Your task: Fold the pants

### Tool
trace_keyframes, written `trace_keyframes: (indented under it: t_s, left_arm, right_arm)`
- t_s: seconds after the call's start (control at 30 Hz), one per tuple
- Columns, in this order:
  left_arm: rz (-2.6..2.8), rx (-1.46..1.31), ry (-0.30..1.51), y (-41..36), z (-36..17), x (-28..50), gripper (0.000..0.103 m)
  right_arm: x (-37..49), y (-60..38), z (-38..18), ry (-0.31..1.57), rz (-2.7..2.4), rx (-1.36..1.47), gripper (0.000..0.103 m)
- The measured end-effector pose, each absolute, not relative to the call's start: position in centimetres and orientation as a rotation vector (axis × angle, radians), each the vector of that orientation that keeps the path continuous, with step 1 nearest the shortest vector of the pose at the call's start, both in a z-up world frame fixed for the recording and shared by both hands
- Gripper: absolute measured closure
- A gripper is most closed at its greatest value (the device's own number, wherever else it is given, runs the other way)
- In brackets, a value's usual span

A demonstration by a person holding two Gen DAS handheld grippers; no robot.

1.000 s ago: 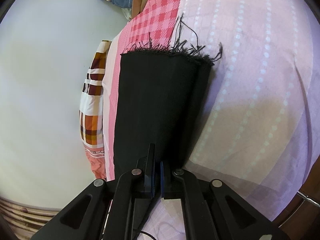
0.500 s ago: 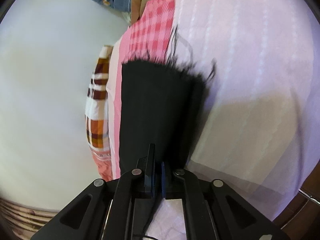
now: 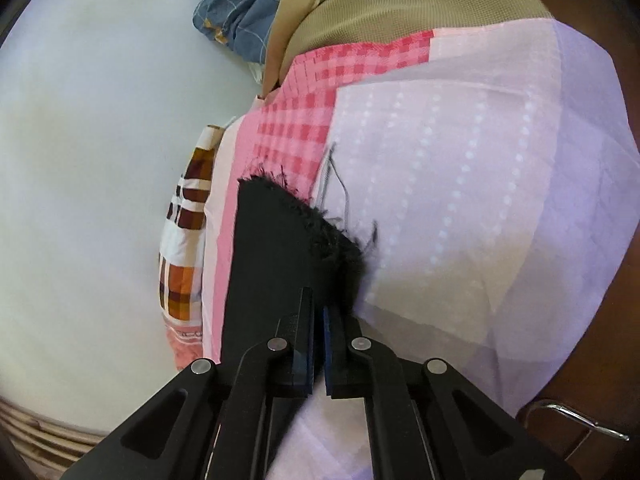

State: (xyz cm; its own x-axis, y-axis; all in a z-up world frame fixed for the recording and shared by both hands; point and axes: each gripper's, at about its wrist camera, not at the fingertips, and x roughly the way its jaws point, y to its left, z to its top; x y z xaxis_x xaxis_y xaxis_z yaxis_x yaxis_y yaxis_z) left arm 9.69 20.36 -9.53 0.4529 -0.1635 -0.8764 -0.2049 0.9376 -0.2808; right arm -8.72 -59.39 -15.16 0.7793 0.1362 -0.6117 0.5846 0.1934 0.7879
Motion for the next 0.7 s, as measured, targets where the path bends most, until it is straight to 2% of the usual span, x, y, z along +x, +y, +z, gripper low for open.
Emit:
trace_keyframes:
  t_s: [0.27, 0.43, 0.47, 0.5, 0.53, 0.63, 0.7]
  left_arm:
    - [0.022, -0.364, 1.114, 20.4, -9.6, 9.8, 0.080]
    - [0.021, -0.366, 1.110, 20.4, -9.6, 9.7, 0.079]
    - [0.021, -0.370, 1.110, 20.4, -9.6, 9.7, 0.079]
    - [0.019, -0.375, 1.109, 20.5, -9.6, 9.7, 0.079]
    - [0.018, -0.378, 1.109, 20.5, -9.6, 9.7, 0.079]
    - [0.016, -0.378, 1.109, 20.5, -9.6, 9.8, 0.079]
    - [0.016, -0.375, 1.107, 20.6, -9.6, 9.7, 0.079]
  right_arm:
    - [-7.9, -59.0, -14.1, 0.694, -0.391, 1.270, 0.101]
    - [-9.2, -60.0, -15.3, 0.648, -0.388, 1.402, 0.101]
    - [-9.8, -60.3, -15.1, 0.634, -0.425, 1.429, 0.101]
    - [-10.3, -60.5, -14.8, 0.619, -0.454, 1.436, 0.095]
    - [-10.9, -60.7, -13.7, 0.607, -0.519, 1.403, 0.089]
    - [-9.0, -59.7, -9.5, 0.596, -0.488, 1.238, 0.090]
    - [-3.8, -56.1, -5.5, 0.623, -0.278, 1.065, 0.089]
